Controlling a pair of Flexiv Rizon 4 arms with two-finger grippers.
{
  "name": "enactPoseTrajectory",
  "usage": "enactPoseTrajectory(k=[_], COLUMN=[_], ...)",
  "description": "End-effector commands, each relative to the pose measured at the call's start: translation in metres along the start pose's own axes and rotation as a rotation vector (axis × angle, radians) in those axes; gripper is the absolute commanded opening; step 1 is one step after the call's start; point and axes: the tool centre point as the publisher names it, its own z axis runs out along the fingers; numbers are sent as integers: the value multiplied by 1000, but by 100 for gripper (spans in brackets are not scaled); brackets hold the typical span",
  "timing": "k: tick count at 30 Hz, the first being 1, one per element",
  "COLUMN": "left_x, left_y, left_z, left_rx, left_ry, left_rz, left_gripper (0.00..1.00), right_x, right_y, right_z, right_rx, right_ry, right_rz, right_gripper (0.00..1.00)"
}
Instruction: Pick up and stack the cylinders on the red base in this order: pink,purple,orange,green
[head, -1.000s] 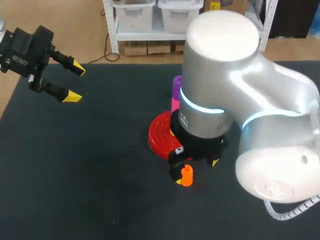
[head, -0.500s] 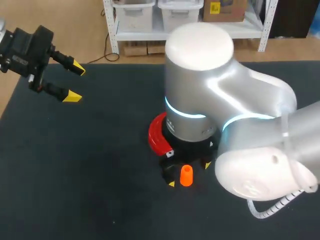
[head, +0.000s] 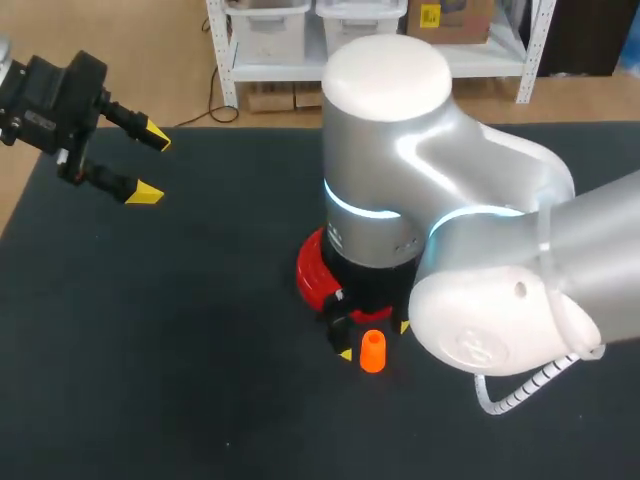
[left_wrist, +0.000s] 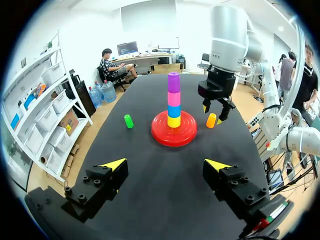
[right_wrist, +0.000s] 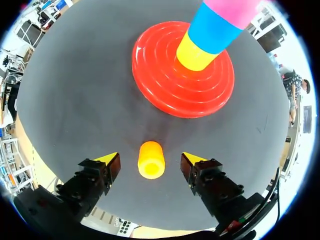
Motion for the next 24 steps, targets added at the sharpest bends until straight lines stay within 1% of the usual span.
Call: enactPoseTrajectory(k=[1, 3, 7, 9, 11, 13, 14, 15, 16, 17, 21, 24], left_x=[2, 2, 2, 2, 2, 2, 2, 2, 2, 2, 2, 2], left_y=[-1, -1, -1, -1, -1, -1, -1, -1, -1, -1, -1, -1], left_z=[0, 0, 0, 0, 0, 0, 0, 0, 0, 0, 0, 0], left_rx=[-3, -3, -3, -3, -3, -3, -3, -3, -3, -3, -3, -3], left_ry=[-4, -4, -4, -4, -4, -4, -4, -4, -4, -4, -4, -4], left_rz=[4, 4, 4, 4, 4, 4, 4, 4, 4, 4, 4, 4], left_gripper=[100, 100, 100, 100, 100, 100, 100, 100, 100, 100, 100, 100], right_x=[3, 3, 2, 1, 1, 1, 1, 2, 2, 2, 2, 0], right_y=[-3, -3, -2, -2, -1, -1, -1, -1, 0, 0, -2, -7], right_z=[2, 3, 2, 2, 2, 2, 2, 3, 3, 3, -7, -24], right_rx=[-5, -6, -10, -11, -10, -9, -10, -11, -11, -10, -10, 2], right_ry=[4, 9, 11, 10, 10, 11, 13, 14, 16, 19, 22, 30], right_rz=[2, 6, 5, 3, 3, 2, 2, 2, 2, 4, 16, 32], right_gripper=[69, 64, 57, 56, 50, 48, 44, 34, 18, 0, 0, 0])
